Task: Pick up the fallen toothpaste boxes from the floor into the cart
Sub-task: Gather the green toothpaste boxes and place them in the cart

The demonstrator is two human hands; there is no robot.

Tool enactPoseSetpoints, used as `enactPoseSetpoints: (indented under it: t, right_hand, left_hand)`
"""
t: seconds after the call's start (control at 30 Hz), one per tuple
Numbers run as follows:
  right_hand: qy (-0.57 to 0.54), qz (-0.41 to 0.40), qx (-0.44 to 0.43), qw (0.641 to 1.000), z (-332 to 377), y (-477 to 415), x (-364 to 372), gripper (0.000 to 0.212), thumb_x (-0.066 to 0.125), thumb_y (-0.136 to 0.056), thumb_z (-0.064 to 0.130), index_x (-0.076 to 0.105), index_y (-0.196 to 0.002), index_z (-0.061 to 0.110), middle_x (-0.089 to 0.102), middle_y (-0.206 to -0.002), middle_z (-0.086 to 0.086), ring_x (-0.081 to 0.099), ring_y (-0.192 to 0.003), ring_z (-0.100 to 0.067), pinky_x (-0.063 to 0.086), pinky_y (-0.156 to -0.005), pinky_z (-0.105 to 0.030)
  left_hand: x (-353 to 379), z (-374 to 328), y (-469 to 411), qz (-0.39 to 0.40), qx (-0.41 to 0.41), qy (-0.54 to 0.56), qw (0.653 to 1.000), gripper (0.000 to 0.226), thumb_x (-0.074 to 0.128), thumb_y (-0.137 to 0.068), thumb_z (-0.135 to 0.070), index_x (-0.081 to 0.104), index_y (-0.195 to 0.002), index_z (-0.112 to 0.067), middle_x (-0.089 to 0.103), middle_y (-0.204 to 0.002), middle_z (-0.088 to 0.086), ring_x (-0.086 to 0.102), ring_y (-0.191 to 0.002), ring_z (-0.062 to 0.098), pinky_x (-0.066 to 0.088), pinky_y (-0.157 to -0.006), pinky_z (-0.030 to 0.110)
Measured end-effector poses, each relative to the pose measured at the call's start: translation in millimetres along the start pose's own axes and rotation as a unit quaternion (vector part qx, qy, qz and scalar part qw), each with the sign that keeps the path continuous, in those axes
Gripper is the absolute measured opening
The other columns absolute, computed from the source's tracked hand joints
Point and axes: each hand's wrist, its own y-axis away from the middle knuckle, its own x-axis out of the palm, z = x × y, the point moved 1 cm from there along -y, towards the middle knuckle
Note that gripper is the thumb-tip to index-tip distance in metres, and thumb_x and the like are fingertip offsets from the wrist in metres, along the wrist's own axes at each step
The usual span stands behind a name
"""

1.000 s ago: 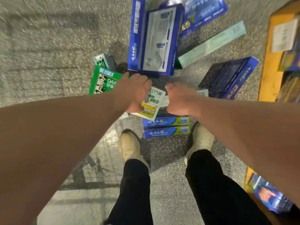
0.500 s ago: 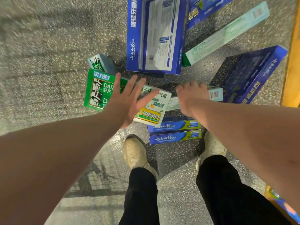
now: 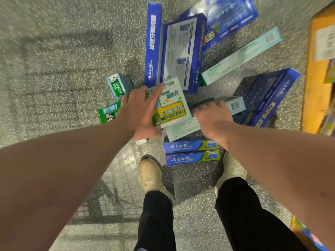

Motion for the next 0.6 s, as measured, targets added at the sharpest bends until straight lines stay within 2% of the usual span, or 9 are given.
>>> enactPoseSetpoints:
  t: [0.07, 0.17, 0.27, 0.33, 0.4, 0.43, 0.5, 0.57, 0.6]
  right_hand:
    - [0.011, -0.022, -0.035, 0.999, 2.7, 5.9, -7.5, 0.06, 0.06, -0.082, 0.0, 0.051, -0.137, 0.023, 0.054, -0.131, -0.006, 0.048, -0.124, -0.029, 0.03, -0.111, -0.051]
    - [0.007, -0.065, -0.069, 0.995, 8.1, 17.5, -20.2, 0.061, 0.064, -0.082, 0.005, 0.048, -0.138, 0.021, 0.045, -0.13, -0.009, 0.046, -0.121, -0.03, 0.031, -0.107, -0.05]
    - [-0.009, -0.128, -0.103, 0.986, 12.6, 31.7, -33.8, 0.058, 0.072, -0.081, 0.012, 0.049, -0.134, 0.017, 0.048, -0.127, -0.007, 0.048, -0.119, -0.028, 0.031, -0.105, -0.046]
    - [-0.019, -0.217, -0.154, 0.964, 13.8, 39.8, -39.7, 0.054, 0.081, -0.069, 0.009, 0.063, -0.12, 0.009, 0.056, -0.116, -0.011, 0.055, -0.108, -0.033, 0.04, -0.097, -0.048]
    - [-0.054, -0.293, -0.2, 0.933, 13.5, 45.7, -46.4, 0.047, 0.084, -0.06, 0.005, 0.071, -0.105, 0.006, 0.053, -0.11, -0.015, 0.055, -0.099, -0.038, 0.047, -0.089, -0.052]
    - [-0.057, -0.306, -0.222, 0.924, 13.1, 47.3, -50.5, 0.046, 0.084, -0.061, 0.008, 0.071, -0.104, 0.008, 0.048, -0.116, -0.015, 0.051, -0.103, -0.038, 0.048, -0.09, -0.053]
    - [-0.032, -0.296, -0.262, 0.918, 14.4, 50.0, -60.2, 0.05, 0.084, -0.065, 0.026, 0.07, -0.111, 0.016, 0.036, -0.138, -0.014, 0.041, -0.116, -0.037, 0.046, -0.098, -0.055]
    - [-0.009, -0.275, -0.288, 0.917, 15.8, 51.6, -67.1, 0.057, 0.083, -0.066, 0.041, 0.067, -0.119, 0.025, 0.027, -0.155, -0.017, 0.035, -0.126, -0.037, 0.044, -0.102, -0.055]
    - [-0.001, -0.263, -0.296, 0.918, 17.2, 53.0, -71.2, 0.059, 0.081, -0.067, 0.047, 0.066, -0.121, 0.028, 0.026, -0.159, -0.018, 0.033, -0.129, -0.037, 0.042, -0.102, -0.055]
  left_hand:
    - [-14.3, -1.7, -2.6, 0.003, -0.048, 0.119, 0.992, 0.137, 0.084, -0.04, -0.067, 0.012, -0.152, -0.037, 0.044, -0.143, 0.009, 0.043, -0.131, 0.035, 0.042, -0.106, 0.06]
    - [-32.1, -7.1, -2.0, 0.013, -0.124, 0.296, 0.947, 0.134, 0.085, -0.033, -0.058, 0.022, -0.149, -0.037, 0.048, -0.136, 0.001, 0.048, -0.125, 0.03, 0.046, -0.103, 0.055]
    - [-46.9, -12.2, -1.5, 0.02, -0.158, 0.396, 0.904, 0.122, 0.092, -0.05, -0.036, 0.028, -0.154, -0.029, 0.051, -0.132, -0.001, 0.05, -0.122, 0.027, 0.043, -0.103, 0.047]
    - [-54.8, -15.1, 0.2, 0.065, -0.177, 0.453, 0.872, 0.106, 0.089, -0.063, -0.021, 0.035, -0.153, -0.025, 0.052, -0.13, -0.002, 0.05, -0.12, 0.025, 0.039, -0.1, 0.041]
    - [-60.8, -17.0, 4.3, 0.125, -0.157, 0.482, 0.853, 0.096, 0.084, -0.058, -0.024, 0.049, -0.147, -0.018, 0.059, -0.136, 0.007, 0.055, -0.124, 0.033, 0.041, -0.101, 0.044]
    - [-61.5, -16.4, 6.7, 0.151, -0.136, 0.49, 0.847, 0.088, 0.08, -0.055, -0.024, 0.057, -0.139, -0.011, 0.064, -0.133, 0.013, 0.059, -0.123, 0.038, 0.045, -0.099, 0.043]
    - [-65.1, -11.5, 13.0, 0.202, -0.124, 0.497, 0.834, 0.063, 0.074, -0.057, -0.024, 0.069, -0.117, -0.008, 0.074, -0.113, 0.009, 0.07, -0.107, 0.033, 0.056, -0.086, 0.035]
    - [-72.0, -8.6, 20.5, 0.271, -0.16, 0.5, 0.807, 0.056, 0.076, -0.057, -0.026, 0.072, -0.111, -0.012, 0.076, -0.108, 0.009, 0.073, -0.096, 0.031, 0.058, -0.089, 0.043]
    - [-74.5, -5.4, 22.9, 0.288, -0.181, 0.479, 0.809, 0.054, 0.077, -0.058, -0.029, 0.072, -0.11, -0.014, 0.075, -0.11, 0.013, 0.071, -0.097, 0.032, 0.055, -0.092, 0.048]
